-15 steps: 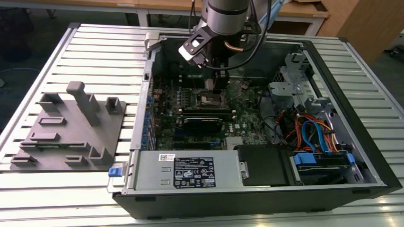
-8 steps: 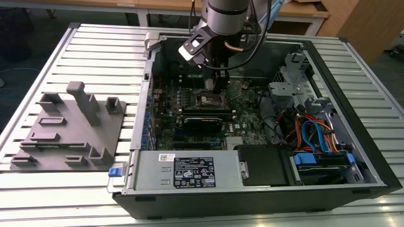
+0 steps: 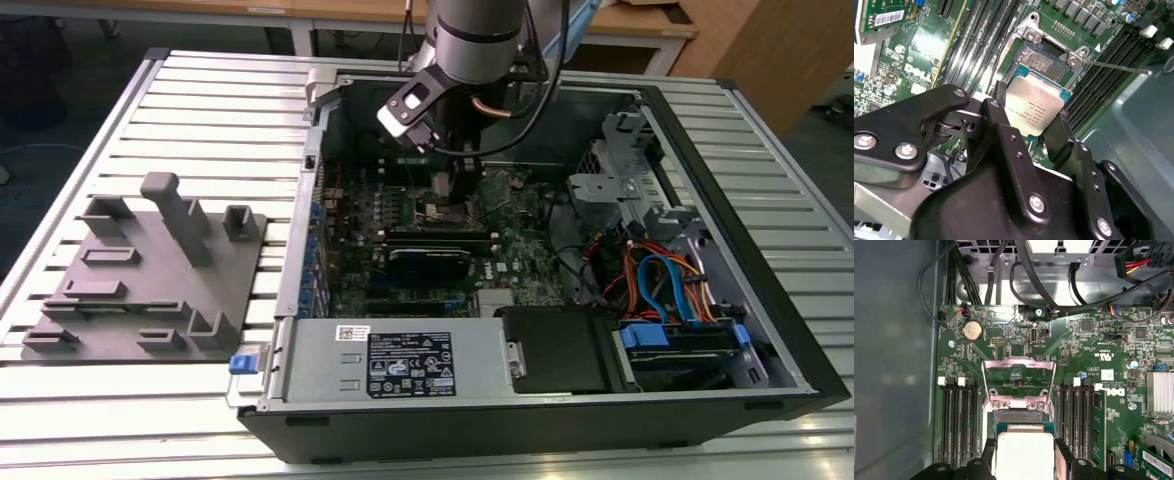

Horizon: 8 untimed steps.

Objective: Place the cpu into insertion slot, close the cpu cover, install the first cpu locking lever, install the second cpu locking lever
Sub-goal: 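Place the cpu into insertion slot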

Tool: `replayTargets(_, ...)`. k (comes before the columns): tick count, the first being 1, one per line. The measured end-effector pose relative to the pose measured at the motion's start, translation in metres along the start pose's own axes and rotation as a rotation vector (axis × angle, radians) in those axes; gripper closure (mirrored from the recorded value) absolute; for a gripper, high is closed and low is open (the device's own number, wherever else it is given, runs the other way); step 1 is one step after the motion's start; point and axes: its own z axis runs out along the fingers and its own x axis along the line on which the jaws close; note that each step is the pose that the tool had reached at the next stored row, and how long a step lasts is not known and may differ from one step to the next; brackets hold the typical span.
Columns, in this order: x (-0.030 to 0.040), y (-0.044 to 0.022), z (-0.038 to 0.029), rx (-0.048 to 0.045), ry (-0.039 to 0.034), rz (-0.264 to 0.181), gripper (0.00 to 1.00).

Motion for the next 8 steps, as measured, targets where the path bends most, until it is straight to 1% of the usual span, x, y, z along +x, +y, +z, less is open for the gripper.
replayTargets(4,-0.0003,-0.0026,0.0071,0.0,0.0019,-0.003,0.46)
replayTargets(8,-0.0005,-0.0029,0.0134,0.0002,0.003,-0.003,0.46)
